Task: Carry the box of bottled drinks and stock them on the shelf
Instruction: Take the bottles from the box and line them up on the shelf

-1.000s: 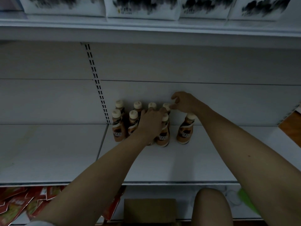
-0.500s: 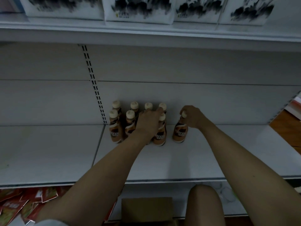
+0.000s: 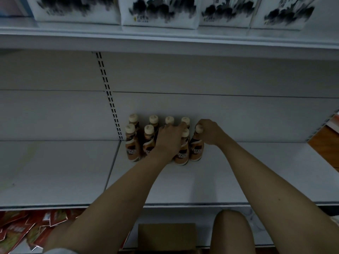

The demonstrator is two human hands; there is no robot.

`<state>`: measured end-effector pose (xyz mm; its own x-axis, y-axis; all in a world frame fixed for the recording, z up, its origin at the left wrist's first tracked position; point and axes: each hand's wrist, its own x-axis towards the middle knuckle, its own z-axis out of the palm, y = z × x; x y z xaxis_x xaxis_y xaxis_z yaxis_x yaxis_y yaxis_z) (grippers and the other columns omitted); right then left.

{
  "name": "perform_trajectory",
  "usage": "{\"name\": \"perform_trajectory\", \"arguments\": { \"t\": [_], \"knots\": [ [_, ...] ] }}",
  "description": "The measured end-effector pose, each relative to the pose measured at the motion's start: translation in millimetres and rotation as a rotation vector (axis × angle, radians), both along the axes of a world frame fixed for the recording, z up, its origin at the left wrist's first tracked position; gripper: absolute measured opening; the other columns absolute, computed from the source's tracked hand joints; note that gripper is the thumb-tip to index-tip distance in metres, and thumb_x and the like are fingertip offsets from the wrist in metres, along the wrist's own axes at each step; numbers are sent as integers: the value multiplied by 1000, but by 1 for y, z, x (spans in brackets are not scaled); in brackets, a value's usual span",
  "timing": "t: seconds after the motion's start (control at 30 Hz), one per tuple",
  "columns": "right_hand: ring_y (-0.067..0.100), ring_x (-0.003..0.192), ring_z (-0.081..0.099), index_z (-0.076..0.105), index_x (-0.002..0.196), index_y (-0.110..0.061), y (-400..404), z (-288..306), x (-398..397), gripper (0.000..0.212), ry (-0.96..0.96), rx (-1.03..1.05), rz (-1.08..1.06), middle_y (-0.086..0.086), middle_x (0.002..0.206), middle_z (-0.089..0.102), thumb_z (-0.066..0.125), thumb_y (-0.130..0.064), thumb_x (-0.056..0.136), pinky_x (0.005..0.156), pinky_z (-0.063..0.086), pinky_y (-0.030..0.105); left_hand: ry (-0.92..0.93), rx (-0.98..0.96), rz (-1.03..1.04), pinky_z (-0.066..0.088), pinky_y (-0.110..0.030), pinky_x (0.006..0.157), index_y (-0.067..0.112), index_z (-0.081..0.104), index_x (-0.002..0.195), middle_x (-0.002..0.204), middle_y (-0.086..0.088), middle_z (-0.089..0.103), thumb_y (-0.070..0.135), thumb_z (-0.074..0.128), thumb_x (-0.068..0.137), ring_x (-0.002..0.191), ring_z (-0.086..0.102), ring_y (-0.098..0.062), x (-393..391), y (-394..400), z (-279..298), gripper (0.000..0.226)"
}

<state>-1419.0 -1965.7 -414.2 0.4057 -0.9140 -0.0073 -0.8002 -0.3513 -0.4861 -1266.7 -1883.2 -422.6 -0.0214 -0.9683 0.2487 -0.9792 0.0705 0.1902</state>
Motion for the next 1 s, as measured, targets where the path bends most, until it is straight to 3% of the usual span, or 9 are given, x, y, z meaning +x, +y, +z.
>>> {"name": "perform_trajectory", "arguments": {
  "t": [0.3, 0.4, 0.5, 0.57, 0.63, 0.7, 0.77, 0.87, 1.0],
  "knots": [
    [34, 99, 61, 57, 105, 3, 7, -4, -5, 32, -147, -27, -22, 20, 108, 64, 72, -14, 82, 77, 44, 34, 34, -39, -62, 26, -46, 109, 23, 39, 142, 128, -7, 57, 34, 54, 90, 121, 46, -33, 4, 3, -3, 56],
    [32, 103, 61, 56, 108, 0, 10, -12, -5, 33, -253, -1, -55, 17, 109, 64, 70, -14, 83, 84, 46, 36, 239, -339, -49, 36, -39, 101, 21, 50, 131, 127, 0, 54, 36, 66, 82, 120, 47, -24, 15, 16, -3, 54],
    [24, 110, 56, 42, 132, -11, 19, -24, -8, 56, -482, 145, -168, 8, 124, 56, 70, -25, 85, 88, 46, 32, 547, -651, 212, 39, -26, 88, 23, 49, 122, 123, 3, 49, 39, 71, 77, 112, 43, -15, 41, 36, -20, 52],
    [19, 118, 52, 23, 146, -16, 31, -40, -9, 80, -653, 275, -217, 4, 135, 48, 72, -29, 84, 97, 46, 36, 748, -590, 390, 32, -24, 101, 20, 40, 136, 137, -7, 45, 45, 78, 70, 126, 36, -19, 67, 44, -40, 81],
    [11, 119, 49, 10, 150, -19, 46, -59, -7, 97, -749, 377, -220, -4, 135, 43, 77, -22, 80, 97, 43, 31, 893, -441, 430, 36, -41, 110, 14, 33, 143, 142, -15, 43, 41, 88, 59, 134, 38, -27, 90, 44, -62, 104],
    [-4, 111, 54, 22, 144, -20, 55, -79, -1, 94, -799, 346, -195, -7, 126, 47, 82, -8, 73, 91, 44, 18, 1003, -309, 345, 39, -53, 107, 12, 27, 146, 144, -15, 42, 35, 92, 50, 135, 41, -30, 101, 41, -78, 117],
    [-9, 107, 57, 39, 125, -20, 58, -92, 9, 82, -799, 218, -187, -4, 120, 52, 87, 2, 62, 90, 47, 13, 1062, -287, 243, 42, -50, 105, 22, 29, 143, 141, -5, 47, 32, 90, 45, 132, 46, -25, 105, 38, -88, 117],
    [17, 129, 51, 28, 141, -7, 57, -95, 21, 107, -828, 185, -201, 9, 140, 47, 91, 4, 55, 106, 44, 37, 1037, -372, 185, 49, -42, 94, 48, 37, 129, 127, 16, 57, 25, 93, 42, 122, 56, -12, 111, 30, -105, 106],
    [13, 128, 51, 23, 146, -8, 51, -103, 22, 116, -817, 165, -217, 3, 142, 47, 92, 0, 53, 106, 44, 37, 1017, -361, 287, 46, -56, 98, 48, 33, 133, 133, 0, 53, 35, 96, 37, 126, 52, -23, 110, 25, -111, 116]
  ]
}}
